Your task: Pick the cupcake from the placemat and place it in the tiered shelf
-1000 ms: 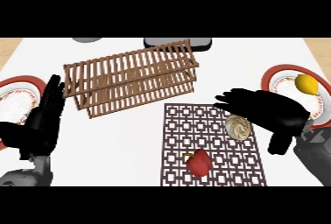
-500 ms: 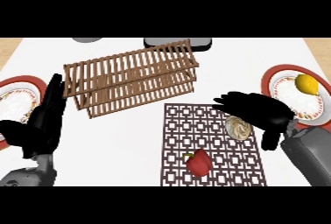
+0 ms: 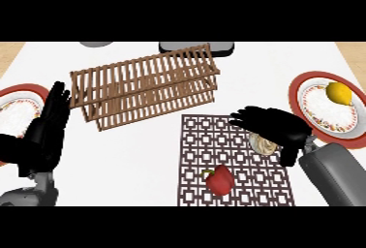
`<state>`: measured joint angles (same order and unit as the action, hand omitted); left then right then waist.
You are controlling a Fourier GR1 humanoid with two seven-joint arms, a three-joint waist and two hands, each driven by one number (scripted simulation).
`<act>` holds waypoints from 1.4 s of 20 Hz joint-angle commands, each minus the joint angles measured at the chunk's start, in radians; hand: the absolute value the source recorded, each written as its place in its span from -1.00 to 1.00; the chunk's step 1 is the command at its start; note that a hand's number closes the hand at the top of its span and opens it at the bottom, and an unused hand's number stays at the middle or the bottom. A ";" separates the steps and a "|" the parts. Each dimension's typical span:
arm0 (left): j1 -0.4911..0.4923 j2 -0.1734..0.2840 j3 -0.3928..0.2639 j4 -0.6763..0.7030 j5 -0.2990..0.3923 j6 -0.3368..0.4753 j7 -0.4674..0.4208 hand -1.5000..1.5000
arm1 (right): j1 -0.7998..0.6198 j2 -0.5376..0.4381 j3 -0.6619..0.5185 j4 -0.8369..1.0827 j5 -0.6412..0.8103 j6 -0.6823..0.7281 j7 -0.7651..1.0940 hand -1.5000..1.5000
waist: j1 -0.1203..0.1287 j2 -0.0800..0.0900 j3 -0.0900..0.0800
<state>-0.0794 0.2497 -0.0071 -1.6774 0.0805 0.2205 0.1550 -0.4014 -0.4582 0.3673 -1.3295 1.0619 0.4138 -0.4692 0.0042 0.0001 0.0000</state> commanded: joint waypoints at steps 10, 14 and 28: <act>0.031 -0.025 0.035 -0.077 -0.039 -0.037 0.044 0.00 | -0.040 0.074 -0.022 0.106 0.150 0.027 -0.066 1.00 | 0.000 -0.001 0.000; -0.047 -0.043 0.062 0.079 -0.018 -0.058 -0.021 0.00 | -0.004 0.107 0.008 0.110 0.200 -0.140 -0.100 1.00 | -0.005 0.001 0.000; 0.031 -0.056 0.012 -0.009 -0.059 -0.036 -0.001 0.00 | 0.210 0.453 0.147 -0.128 0.088 -0.070 0.810 1.00 | 0.002 -0.007 0.003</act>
<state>-0.0564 0.2008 0.0226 -1.6927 0.0329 0.1875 0.1646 -0.2883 -0.0909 0.4551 -1.4089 1.2838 0.3893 0.1577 -0.0124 -0.0272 -0.0212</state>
